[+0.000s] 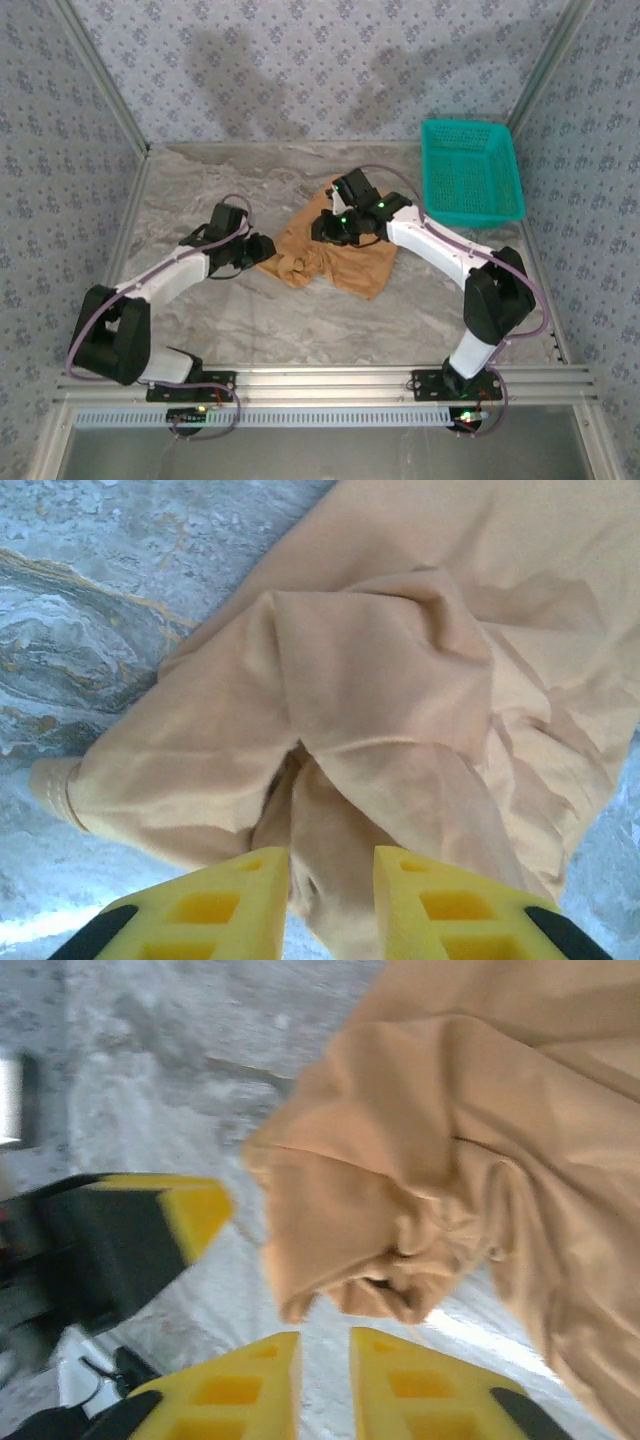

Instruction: Fold the inside-out t-shirt

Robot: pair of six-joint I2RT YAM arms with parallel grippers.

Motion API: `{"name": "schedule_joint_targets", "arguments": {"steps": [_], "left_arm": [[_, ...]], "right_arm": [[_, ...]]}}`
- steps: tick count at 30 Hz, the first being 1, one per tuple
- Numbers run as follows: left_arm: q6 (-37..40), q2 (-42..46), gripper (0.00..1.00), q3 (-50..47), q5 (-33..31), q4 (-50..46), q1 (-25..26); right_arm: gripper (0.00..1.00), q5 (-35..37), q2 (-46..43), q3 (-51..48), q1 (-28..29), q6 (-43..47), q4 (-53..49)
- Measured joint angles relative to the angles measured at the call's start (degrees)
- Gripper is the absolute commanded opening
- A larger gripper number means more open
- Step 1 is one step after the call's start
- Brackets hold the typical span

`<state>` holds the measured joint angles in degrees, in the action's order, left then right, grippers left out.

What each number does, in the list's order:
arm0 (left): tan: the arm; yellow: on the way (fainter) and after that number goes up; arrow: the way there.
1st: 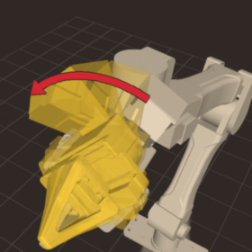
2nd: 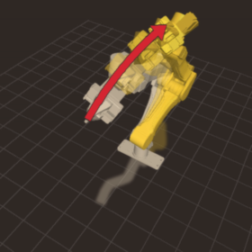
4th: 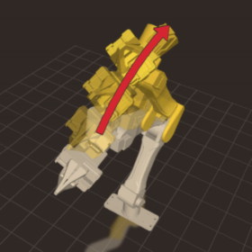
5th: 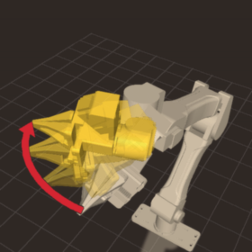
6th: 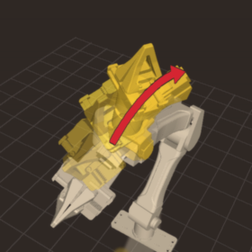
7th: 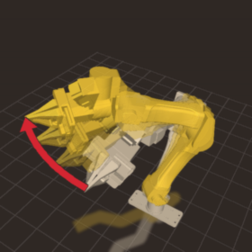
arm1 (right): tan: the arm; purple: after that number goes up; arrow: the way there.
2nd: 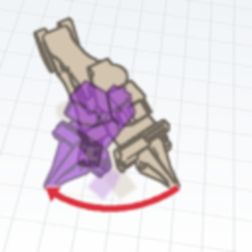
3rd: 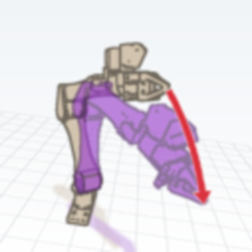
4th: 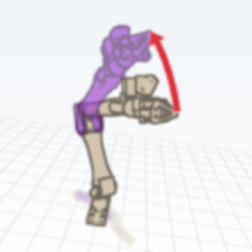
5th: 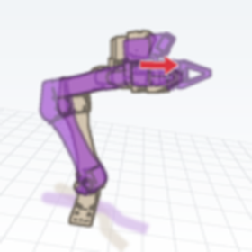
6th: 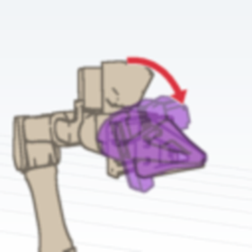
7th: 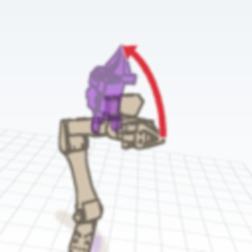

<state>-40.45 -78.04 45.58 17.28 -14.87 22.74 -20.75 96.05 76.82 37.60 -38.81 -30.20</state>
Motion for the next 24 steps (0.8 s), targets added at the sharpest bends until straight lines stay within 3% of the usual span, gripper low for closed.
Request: {"name": "schedule_joint_targets", "arguments": {"steps": [5,11,17,24], "left_arm": [[0.9,1.8,0.35,-0.2,0.3,1.0,4.5],[0.9,-2.8,0.36,-1.4,1.1,2.4,7.4],[1.2,-5.0,0.00,-1.3,-1.6,2.2,7.1],[1.1,-5.1,0.00,1.5,-4.1,0.4,5.0]], "right_arm": [[0.28,0.4,2.6,-2.5,0.4,1.6,-0.9],[0.36,0.1,6.6,-2.8,3.2,3.4,0.5],[0.38,0.0,9.1,-3.1,5.4,3.8,4.2],[0.39,1.0,12.8,-1.8,5.9,3.8,7.3]]}}
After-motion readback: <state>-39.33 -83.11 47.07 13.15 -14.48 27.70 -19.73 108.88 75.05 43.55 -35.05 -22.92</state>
